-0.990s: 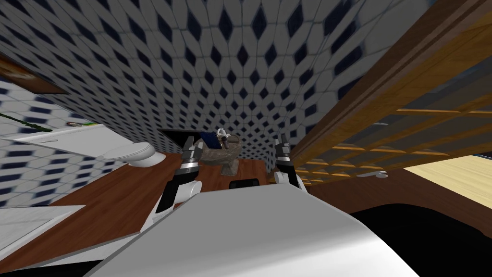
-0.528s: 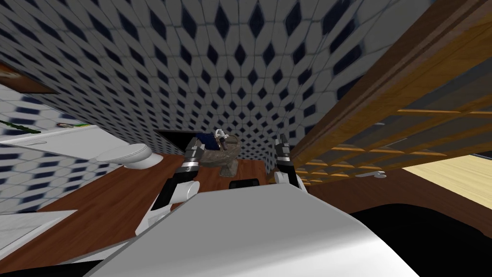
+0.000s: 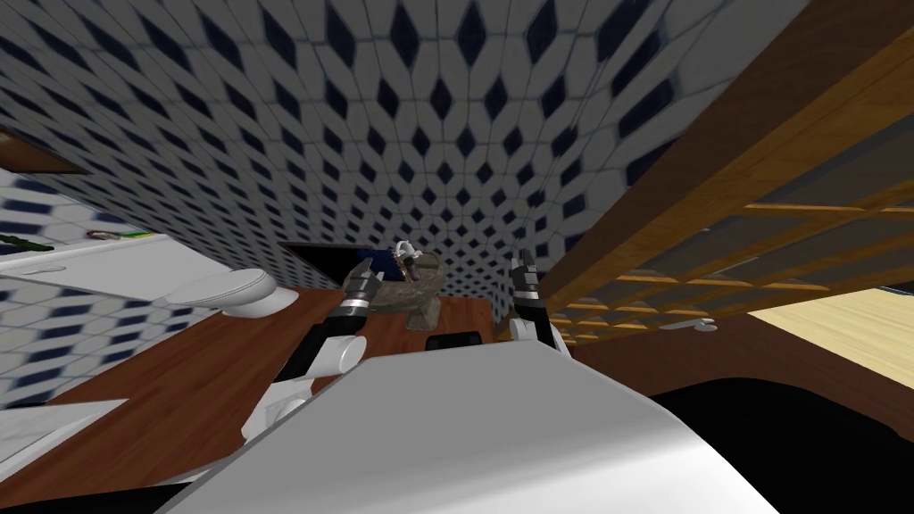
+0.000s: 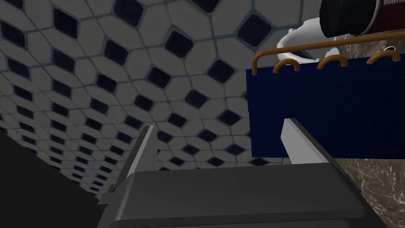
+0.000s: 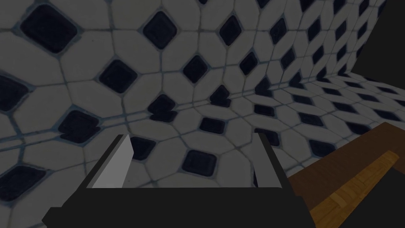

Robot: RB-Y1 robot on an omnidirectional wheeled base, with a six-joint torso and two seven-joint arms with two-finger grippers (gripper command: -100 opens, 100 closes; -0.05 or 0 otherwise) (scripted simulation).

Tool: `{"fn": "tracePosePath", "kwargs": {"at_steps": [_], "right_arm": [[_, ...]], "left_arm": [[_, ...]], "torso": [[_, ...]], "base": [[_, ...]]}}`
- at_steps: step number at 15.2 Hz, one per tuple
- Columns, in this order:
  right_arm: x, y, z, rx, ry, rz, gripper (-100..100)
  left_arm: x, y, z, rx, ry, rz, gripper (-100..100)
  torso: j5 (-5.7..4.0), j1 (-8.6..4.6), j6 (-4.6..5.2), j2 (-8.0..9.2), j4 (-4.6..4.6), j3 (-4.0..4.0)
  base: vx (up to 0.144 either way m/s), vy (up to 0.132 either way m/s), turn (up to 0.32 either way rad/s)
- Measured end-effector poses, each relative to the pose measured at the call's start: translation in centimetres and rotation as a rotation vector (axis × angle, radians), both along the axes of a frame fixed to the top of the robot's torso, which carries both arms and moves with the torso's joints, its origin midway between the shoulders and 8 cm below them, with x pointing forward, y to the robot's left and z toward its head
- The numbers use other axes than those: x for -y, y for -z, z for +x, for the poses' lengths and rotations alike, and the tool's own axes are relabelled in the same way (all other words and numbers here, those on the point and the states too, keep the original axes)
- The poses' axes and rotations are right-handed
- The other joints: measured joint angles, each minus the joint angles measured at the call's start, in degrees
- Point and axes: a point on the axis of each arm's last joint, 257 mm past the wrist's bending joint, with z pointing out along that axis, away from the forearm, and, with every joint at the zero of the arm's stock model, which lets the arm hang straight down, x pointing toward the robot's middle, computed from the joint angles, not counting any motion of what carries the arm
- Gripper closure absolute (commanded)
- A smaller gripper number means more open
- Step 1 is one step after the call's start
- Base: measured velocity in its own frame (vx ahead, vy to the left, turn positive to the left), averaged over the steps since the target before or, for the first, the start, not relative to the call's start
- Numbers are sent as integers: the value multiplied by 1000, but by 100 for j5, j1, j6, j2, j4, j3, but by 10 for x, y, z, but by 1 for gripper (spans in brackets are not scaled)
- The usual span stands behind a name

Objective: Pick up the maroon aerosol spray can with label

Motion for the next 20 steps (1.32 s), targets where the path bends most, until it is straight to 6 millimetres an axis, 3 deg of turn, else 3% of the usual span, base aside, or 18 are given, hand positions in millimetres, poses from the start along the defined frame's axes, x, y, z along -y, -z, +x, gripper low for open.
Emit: {"fn": "tracePosePath", "kwargs": {"at_steps": [20], "right_arm": [[0,0,0,0,0,0,0]], "left_arm": [[0,77,7,-356,70,-46,-100]], "torso": [[1,7,-1,6,1,3]], "base": [[38,-28,-11]]}}
